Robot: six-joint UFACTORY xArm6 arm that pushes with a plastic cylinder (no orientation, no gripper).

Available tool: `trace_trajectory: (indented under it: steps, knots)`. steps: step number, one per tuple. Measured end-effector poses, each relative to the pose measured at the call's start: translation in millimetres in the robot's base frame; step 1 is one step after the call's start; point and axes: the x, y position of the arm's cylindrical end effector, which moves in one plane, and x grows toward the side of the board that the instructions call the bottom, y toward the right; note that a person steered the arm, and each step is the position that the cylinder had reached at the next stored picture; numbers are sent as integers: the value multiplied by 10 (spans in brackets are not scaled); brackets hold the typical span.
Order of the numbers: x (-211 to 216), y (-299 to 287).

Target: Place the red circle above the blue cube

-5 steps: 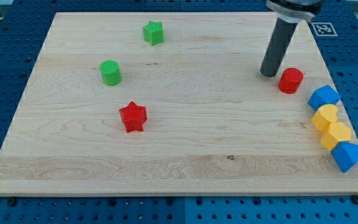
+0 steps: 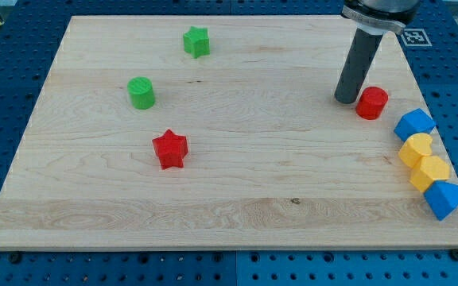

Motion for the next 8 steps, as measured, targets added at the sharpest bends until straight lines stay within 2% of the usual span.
trace_trajectory:
  steps: [1, 3, 6, 8]
  knots:
    - [0, 32]
    - [309, 132]
    - [280, 437]
    - [380, -5]
